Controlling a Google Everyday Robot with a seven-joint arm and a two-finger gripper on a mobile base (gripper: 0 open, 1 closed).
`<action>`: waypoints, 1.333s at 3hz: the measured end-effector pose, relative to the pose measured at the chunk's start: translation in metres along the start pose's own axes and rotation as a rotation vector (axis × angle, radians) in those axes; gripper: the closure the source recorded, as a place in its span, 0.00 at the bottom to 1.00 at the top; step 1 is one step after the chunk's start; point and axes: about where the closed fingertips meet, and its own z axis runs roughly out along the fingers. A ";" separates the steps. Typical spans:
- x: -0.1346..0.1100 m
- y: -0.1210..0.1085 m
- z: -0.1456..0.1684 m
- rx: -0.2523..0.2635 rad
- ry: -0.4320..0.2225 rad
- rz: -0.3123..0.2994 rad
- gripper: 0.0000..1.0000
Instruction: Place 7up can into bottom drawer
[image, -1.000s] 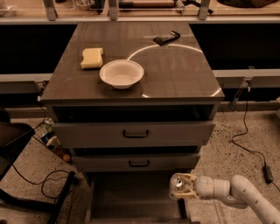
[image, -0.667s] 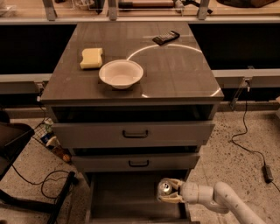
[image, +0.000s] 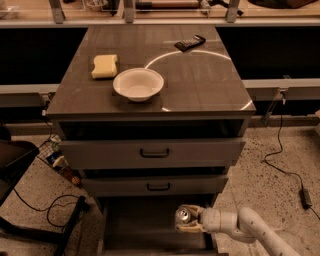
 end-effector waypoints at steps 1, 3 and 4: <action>0.031 0.007 0.035 -0.039 -0.008 0.004 1.00; 0.102 0.026 0.108 -0.143 -0.052 0.019 1.00; 0.118 0.022 0.126 -0.179 -0.028 0.003 1.00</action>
Offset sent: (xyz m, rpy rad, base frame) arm -0.0094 0.1195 -0.1372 0.0838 0.0314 0.1499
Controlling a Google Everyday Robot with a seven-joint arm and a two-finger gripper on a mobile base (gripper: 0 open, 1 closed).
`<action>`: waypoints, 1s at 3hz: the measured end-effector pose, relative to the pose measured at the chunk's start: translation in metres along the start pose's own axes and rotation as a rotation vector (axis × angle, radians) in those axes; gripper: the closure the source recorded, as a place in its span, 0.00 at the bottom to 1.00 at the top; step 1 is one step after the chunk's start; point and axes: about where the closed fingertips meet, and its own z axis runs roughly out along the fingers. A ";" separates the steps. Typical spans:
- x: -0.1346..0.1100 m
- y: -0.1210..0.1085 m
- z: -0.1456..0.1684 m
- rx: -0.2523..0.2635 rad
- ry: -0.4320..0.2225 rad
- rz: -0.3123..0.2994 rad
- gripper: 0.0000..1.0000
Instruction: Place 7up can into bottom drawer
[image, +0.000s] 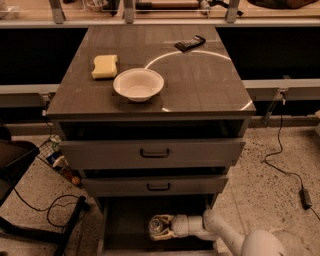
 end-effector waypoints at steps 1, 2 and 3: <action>0.010 -0.008 0.009 -0.018 0.029 -0.013 0.98; 0.010 -0.006 0.010 -0.020 0.024 -0.010 0.75; 0.010 -0.005 0.013 -0.024 0.022 -0.008 0.53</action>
Offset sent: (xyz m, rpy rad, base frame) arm 0.0065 0.0059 -0.0089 -0.0239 -0.0083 0.0153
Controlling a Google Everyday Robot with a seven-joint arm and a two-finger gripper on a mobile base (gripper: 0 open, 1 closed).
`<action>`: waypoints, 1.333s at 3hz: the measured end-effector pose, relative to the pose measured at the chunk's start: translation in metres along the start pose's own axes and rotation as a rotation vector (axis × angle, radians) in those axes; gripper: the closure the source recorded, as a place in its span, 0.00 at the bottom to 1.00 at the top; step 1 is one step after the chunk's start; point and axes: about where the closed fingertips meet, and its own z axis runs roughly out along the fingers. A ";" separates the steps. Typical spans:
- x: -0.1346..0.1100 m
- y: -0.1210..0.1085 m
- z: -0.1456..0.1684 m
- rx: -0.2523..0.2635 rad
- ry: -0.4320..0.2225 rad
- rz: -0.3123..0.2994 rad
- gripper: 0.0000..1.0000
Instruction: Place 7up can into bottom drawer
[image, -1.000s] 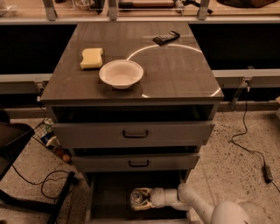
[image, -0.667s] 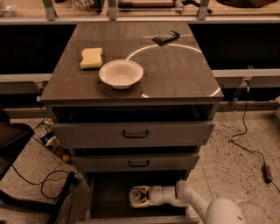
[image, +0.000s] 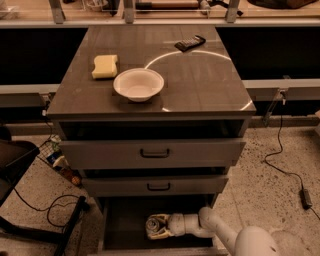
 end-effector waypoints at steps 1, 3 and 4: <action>0.000 0.001 0.002 -0.003 -0.002 0.002 0.30; 0.000 0.003 0.006 -0.009 -0.006 0.004 0.00; 0.000 0.003 0.006 -0.009 -0.006 0.004 0.00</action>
Offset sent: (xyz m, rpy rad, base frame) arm -0.0010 0.0022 -0.0002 0.0022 0.0016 0.0030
